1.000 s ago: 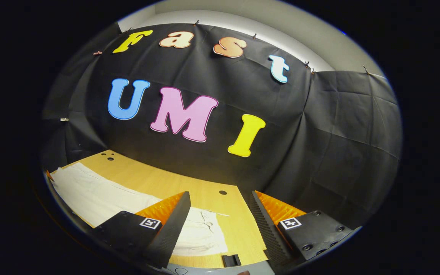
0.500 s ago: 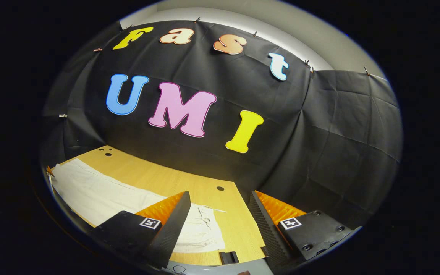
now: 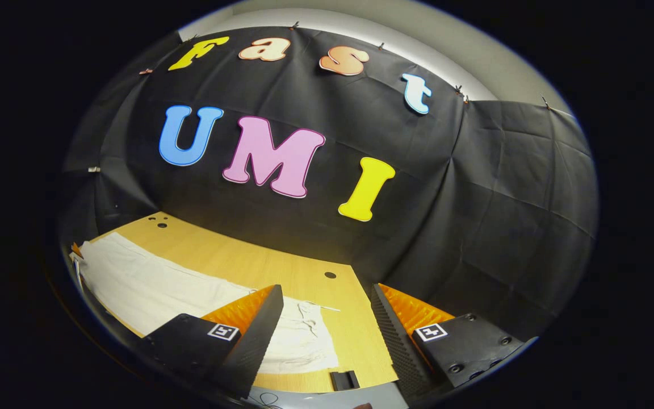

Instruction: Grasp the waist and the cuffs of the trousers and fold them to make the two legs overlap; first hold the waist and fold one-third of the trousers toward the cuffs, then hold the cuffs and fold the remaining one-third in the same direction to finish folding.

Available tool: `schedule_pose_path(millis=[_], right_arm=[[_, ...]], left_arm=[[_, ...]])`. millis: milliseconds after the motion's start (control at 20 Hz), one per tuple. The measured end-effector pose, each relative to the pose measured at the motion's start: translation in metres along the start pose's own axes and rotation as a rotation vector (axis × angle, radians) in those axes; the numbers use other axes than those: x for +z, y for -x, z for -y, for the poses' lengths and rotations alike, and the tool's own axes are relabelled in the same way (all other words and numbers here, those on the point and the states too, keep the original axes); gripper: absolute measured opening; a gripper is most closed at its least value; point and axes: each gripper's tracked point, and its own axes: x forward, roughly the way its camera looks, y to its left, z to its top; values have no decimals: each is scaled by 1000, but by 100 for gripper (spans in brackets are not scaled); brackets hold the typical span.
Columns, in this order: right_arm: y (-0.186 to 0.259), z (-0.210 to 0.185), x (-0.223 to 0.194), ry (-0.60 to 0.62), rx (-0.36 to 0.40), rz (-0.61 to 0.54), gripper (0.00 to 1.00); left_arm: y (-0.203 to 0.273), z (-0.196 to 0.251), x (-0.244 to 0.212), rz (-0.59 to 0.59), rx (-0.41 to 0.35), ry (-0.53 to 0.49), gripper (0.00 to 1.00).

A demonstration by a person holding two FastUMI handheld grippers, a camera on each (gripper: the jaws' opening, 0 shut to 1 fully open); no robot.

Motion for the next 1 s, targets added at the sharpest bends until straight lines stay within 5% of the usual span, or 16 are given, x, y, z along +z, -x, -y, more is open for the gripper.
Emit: schedule_pose_path(millis=[400,500,550,600,1000], right_arm=[[-15,2,-39,169,59,-57,96],[-23,0,-58,218,91,-85,96],[-27,-2,-70,251,112,-101,96],[-32,-3,-83,294,138,-117,95],[-53,-26,-214,739,473,-227,94]], left_arm=[[-34,-15,-5,-71,-101,36,53],[-40,-14,-5,-106,-144,40,36],[-42,-15,-5,-107,-145,27,14],[-43,-17,-6,-109,-145,10,9],[-46,-18,-4,-180,-192,28,6]])
